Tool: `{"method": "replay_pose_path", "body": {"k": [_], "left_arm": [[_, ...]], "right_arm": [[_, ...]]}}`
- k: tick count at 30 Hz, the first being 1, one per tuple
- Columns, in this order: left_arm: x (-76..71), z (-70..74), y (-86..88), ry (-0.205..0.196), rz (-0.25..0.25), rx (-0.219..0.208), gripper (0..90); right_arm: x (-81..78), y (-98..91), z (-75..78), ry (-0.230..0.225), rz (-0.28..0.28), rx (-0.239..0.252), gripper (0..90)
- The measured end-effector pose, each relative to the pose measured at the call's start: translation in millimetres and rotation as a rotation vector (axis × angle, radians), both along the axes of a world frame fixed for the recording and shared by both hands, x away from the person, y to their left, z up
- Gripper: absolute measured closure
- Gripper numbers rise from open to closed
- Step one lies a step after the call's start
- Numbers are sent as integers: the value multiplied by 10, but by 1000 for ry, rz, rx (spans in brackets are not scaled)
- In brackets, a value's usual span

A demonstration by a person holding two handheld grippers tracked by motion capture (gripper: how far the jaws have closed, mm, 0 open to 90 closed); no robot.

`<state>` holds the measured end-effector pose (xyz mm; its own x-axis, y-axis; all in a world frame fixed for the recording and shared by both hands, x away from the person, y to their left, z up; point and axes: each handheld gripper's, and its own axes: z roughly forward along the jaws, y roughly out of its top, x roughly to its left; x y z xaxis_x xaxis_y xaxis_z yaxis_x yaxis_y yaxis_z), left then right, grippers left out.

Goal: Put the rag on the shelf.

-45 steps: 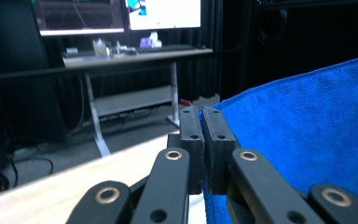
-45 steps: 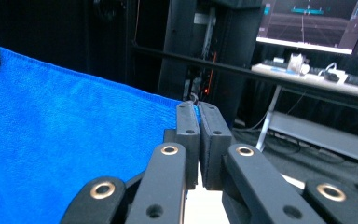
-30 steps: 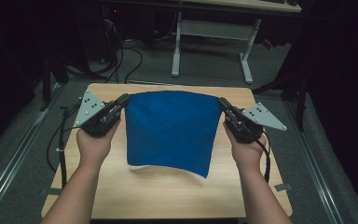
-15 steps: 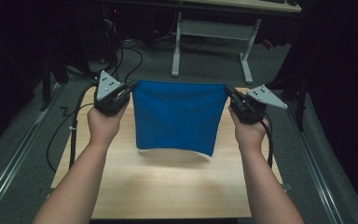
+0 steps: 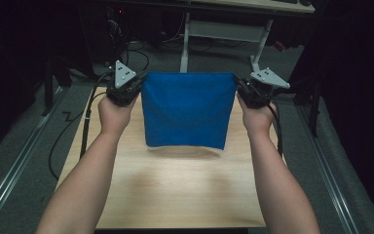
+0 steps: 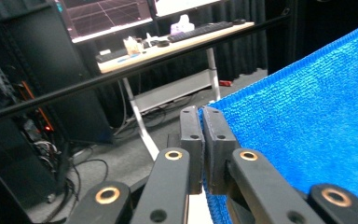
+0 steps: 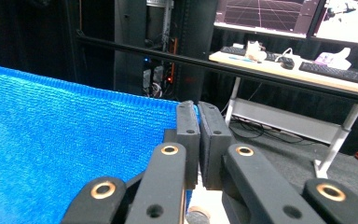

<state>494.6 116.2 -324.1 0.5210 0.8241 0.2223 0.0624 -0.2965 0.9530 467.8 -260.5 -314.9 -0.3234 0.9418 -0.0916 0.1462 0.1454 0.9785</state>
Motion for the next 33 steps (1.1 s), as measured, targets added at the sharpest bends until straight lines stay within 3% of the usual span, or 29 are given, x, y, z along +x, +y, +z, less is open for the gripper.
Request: {"method": "replay_pose_path", "body": {"k": [3, 8, 11, 15, 17, 25, 33], "left_arm": [[78, -18, -11, 16, 17, 2, 881], [235, -201, -1, 90, 45, 21, 880], [305, -376, 9, 147, 43, 26, 879], [358, -641, 26, 230, 8, 38, 879], [379, -797, 33, 294, -26, 37, 879], [308, -1241, -14, 375, -83, 17, 878], [238, -1455, -75, 410, -108, 9, 877]], "right_arm": [[88, 24, 11, 3, -10, -16, 888], [276, 76, -114, 63, -9, -18, 888], [379, 119, -307, 108, -12, -55, 888], [434, 118, -553, 168, -10, -50, 888], [434, 105, -690, 201, -8, -37, 888], [380, 55, -1178, 308, 7, -11, 887], [279, 130, -1454, 349, 48, 4, 886]]}}
